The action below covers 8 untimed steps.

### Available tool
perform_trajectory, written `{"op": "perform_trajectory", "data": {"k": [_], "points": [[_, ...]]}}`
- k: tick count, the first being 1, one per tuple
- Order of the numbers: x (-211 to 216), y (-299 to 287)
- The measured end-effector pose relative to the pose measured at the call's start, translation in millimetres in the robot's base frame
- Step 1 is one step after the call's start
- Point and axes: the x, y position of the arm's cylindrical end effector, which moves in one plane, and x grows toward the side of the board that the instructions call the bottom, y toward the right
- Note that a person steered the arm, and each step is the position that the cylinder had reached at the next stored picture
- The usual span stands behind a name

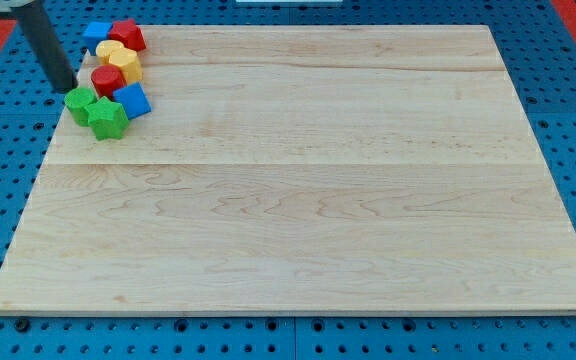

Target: Push the blur triangle towards the bottom

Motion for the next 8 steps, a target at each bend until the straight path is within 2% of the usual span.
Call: {"op": "perform_trajectory", "data": {"k": [2,3,5,8], "points": [[19.6,93.5],[37.6,102.3],[38.1,145.2],[50.8,86.1]]}}
